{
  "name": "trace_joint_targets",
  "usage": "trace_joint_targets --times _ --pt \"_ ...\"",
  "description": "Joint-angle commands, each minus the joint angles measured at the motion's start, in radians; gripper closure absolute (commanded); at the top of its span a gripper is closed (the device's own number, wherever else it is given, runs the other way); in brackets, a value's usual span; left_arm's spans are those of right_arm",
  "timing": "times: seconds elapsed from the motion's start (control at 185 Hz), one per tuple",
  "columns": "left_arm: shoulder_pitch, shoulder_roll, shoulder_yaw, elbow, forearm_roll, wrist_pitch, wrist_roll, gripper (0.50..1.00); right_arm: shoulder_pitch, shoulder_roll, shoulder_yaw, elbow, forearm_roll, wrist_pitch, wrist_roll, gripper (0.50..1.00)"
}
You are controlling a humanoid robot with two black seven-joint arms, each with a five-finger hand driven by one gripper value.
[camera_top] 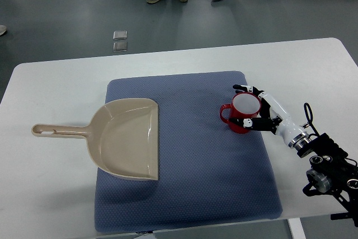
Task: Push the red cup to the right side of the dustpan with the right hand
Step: 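Wrap the right hand fingers around the red mug's side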
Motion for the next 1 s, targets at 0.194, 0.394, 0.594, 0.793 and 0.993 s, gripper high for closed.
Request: trace_joint_targets --times 0.194,0.394,0.594,0.793,0.993 --pt "0.000 0.000 0.000 0.000 0.000 0.000 0.000 0.500 -0.002 0.015 0.000 0.000 0.003 0.004 0.000 0.572" --pt "0.000 0.000 0.000 0.000 0.000 0.000 0.000 0.500 -0.002 0.024 -0.003 0.000 0.001 0.004 0.000 0.572" --pt "0.000 0.000 0.000 0.000 0.000 0.000 0.000 0.500 -0.003 0.024 -0.003 -0.002 0.005 0.006 0.000 0.572" --pt "0.000 0.000 0.000 0.000 0.000 0.000 0.000 0.500 -0.002 0.031 0.003 -0.014 0.009 0.006 0.000 0.572" --pt "0.000 0.000 -0.001 0.000 0.000 0.000 0.000 0.500 -0.002 0.038 0.004 -0.014 0.014 0.006 0.000 0.572"
